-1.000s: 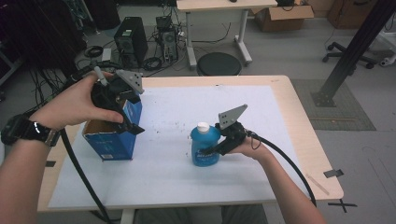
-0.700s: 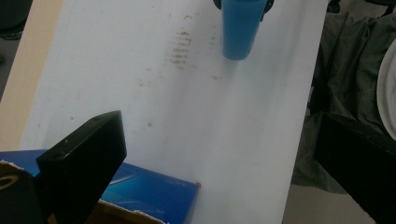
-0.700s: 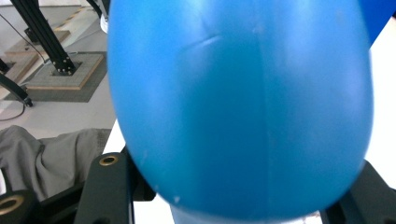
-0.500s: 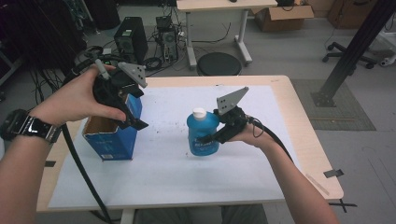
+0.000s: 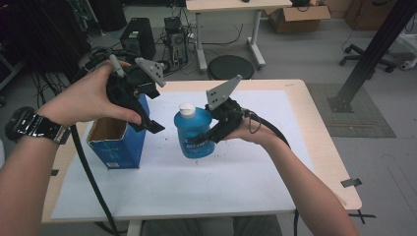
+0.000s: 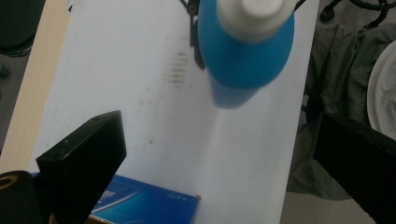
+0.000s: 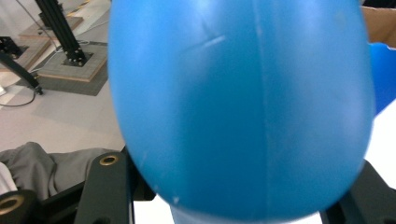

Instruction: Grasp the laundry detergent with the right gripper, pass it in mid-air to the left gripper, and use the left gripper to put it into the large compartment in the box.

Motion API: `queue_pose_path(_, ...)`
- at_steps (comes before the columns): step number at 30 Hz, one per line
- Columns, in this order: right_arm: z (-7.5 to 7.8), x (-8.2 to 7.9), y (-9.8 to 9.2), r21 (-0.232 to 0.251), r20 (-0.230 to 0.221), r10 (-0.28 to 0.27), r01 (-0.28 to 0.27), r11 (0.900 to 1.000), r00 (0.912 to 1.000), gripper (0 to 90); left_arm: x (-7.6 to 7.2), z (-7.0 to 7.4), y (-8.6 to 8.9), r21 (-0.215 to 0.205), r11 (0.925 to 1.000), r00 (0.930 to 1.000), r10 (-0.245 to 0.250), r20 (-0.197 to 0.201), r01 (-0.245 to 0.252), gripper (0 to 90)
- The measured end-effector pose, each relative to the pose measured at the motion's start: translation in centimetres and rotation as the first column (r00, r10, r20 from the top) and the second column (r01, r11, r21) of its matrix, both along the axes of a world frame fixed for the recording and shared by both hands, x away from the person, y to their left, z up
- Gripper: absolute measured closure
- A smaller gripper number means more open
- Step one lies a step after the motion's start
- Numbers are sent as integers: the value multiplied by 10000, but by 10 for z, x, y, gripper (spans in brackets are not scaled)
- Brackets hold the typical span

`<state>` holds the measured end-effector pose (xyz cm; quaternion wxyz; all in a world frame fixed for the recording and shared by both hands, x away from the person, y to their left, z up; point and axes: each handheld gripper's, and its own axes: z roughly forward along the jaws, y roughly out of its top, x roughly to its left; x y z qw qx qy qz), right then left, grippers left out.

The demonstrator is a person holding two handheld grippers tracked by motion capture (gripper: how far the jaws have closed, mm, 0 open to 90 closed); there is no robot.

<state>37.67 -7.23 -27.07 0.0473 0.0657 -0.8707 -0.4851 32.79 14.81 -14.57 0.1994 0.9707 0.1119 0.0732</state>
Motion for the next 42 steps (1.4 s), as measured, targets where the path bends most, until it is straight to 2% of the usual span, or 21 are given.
queue_pose_path(3,4,-1,9,-80,-35,97,-98,9999,9999,417,-1,2,-5,-35,9999,9999,-129,0,129,37)
queue_pose_path(9,10,-1,24,-258,-305,154,-161,9995,9994,418,-4,2,-12,160,9991,9992,-392,47,391,37)
queue_pose_path(14,11,0,34,-337,-463,223,-239,9991,9987,418,-3,0,-17,301,9984,9989,-470,38,468,37)
queue_pose_path(19,11,-2,41,-398,-420,276,-293,9988,9987,417,-2,-4,-22,437,9980,9989,-462,11,461,37)
queue_pose_path(30,14,-4,43,-410,-398,433,-449,9981,9983,417,2,-19,-31,915,9944,9986,-527,-85,532,57)
queue_pose_path(42,14,-5,42,-508,-375,430,-449,9977,9984,417,3,-21,-37,973,9934,9982,-588,-140,599,105)
